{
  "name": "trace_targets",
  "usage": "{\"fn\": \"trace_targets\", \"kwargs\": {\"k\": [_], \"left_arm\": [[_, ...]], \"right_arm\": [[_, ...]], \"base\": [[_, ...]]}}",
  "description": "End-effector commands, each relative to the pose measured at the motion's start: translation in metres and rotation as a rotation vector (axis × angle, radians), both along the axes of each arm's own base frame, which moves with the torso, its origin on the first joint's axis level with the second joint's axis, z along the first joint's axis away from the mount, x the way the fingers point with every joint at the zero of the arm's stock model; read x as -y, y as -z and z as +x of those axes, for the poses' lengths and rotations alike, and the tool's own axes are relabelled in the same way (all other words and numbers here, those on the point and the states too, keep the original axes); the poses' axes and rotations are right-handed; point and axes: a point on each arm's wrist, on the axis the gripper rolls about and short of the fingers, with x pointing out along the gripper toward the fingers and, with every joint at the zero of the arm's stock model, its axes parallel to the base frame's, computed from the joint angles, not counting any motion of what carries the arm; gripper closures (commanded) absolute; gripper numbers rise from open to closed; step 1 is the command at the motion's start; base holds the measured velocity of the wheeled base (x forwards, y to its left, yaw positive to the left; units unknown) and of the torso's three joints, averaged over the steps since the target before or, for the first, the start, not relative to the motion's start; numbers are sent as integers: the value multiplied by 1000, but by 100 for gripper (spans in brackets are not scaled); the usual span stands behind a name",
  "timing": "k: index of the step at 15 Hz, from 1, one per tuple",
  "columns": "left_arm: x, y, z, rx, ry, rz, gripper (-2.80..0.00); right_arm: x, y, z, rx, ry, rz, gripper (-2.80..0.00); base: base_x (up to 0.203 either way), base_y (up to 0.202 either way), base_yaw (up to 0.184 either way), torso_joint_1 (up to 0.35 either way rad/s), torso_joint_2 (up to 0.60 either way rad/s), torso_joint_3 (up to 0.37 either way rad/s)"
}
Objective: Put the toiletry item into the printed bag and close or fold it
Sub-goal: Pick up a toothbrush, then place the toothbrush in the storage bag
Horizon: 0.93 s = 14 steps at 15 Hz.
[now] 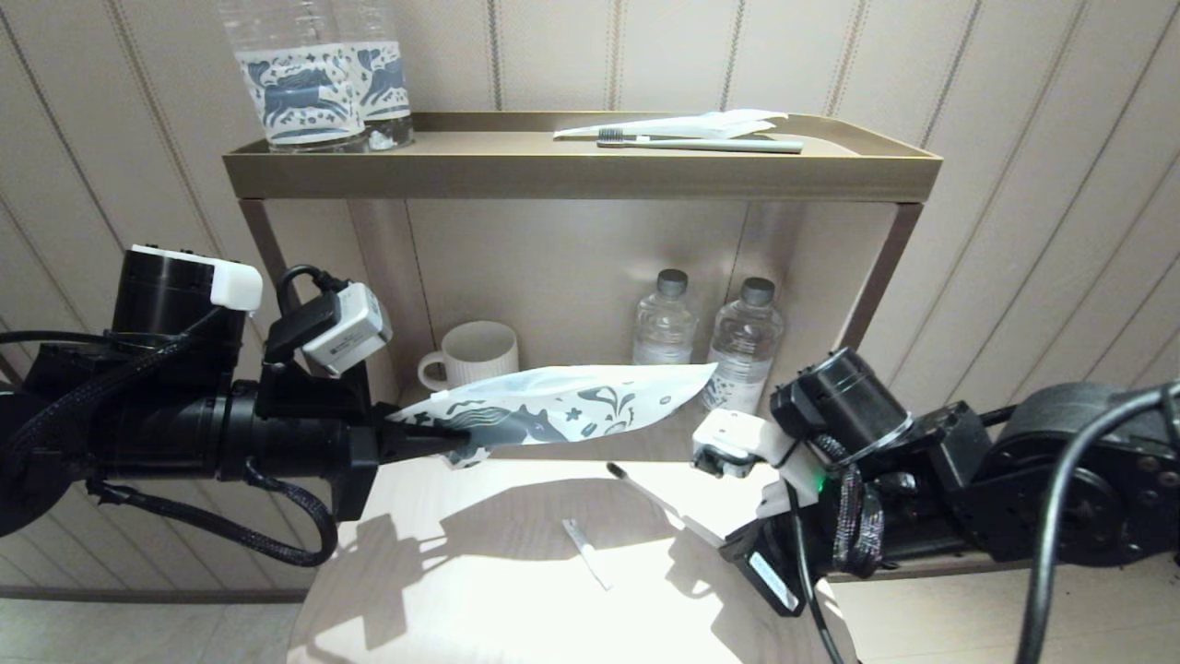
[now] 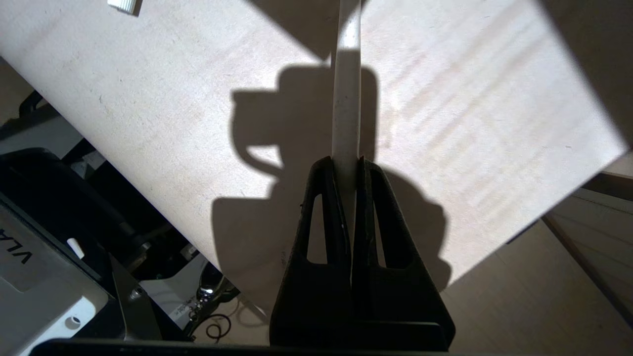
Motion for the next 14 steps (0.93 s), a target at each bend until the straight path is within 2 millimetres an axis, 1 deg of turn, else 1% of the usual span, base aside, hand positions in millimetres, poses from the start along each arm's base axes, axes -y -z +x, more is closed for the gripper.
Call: {"fn": "trace_targets", "kwargs": {"k": [1,3,5,8,11,12,13,14], "left_arm": [[1,1,2,0,4,1,0],[3,2,7,5,8,3,0],[5,2,12,57,11,36,0],[6,6,16,163,-69,178,0],[9,9,16,220,-131,294,0],[13,8,15,238,-132,317,0],[19,8,13,253,-123,330,0],[27,7,10,264,-109,338,0]], "right_arm": [[13,-23,-7,71,19,43,0],[25,-40,-18,99,20,45,0],[34,-50,-30,101,11,30,0],[54,-68,-45,138,16,16,0],[70,-89,-67,164,17,24,0],[73,-93,-75,175,3,24,0],[71,-100,-78,186,-15,30,0],[66,-105,-78,186,-44,34,0]], "base": [[0,0,0,0,0,0],[0,0,0,0,0,0],[0,0,0,0,0,0],[0,0,0,0,0,0],[0,0,0,0,0,0],[0,0,0,0,0,0],[0,0,0,0,0,0],[0,0,0,0,0,0]]}}
